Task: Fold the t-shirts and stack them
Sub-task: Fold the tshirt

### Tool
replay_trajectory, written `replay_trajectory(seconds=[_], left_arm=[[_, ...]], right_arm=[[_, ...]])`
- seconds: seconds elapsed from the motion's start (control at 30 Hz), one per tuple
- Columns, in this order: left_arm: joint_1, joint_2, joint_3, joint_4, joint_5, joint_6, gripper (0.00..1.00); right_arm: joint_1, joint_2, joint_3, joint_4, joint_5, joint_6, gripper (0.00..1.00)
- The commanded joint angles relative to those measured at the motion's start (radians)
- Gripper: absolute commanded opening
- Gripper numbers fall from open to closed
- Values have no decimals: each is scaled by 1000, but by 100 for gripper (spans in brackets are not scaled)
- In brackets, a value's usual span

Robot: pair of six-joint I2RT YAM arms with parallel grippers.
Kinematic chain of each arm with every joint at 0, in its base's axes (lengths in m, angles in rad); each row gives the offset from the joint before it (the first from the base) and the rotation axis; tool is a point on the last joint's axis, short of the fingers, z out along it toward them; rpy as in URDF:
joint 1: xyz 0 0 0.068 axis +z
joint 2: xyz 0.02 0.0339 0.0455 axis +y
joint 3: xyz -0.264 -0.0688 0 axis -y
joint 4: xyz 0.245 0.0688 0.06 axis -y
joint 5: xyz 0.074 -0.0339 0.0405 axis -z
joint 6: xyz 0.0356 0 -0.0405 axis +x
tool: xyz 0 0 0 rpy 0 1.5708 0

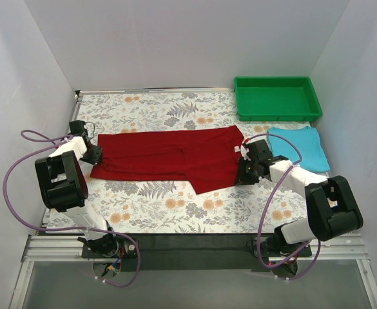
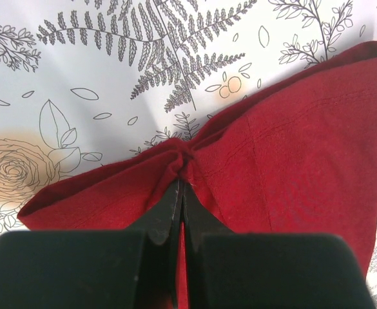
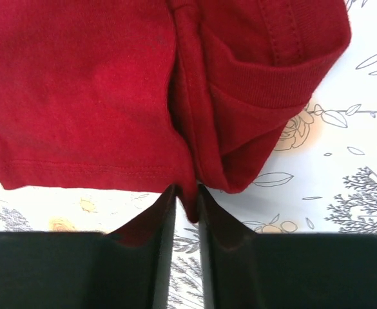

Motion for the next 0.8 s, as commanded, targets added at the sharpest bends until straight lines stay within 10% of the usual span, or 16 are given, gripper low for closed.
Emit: replay_trajectory(seconds=[0.0, 0.1, 0.77], left_arm=[[3, -7, 2, 5, 8, 8, 0], [3, -11, 4, 5, 6, 11, 0], [2, 28, 41, -11, -9, 28, 0]], right_arm=[[-3, -10, -9, 33, -8, 13, 21], [-3, -43, 8, 20, -25, 13, 2], [-127, 176, 462, 9, -264, 47, 1]])
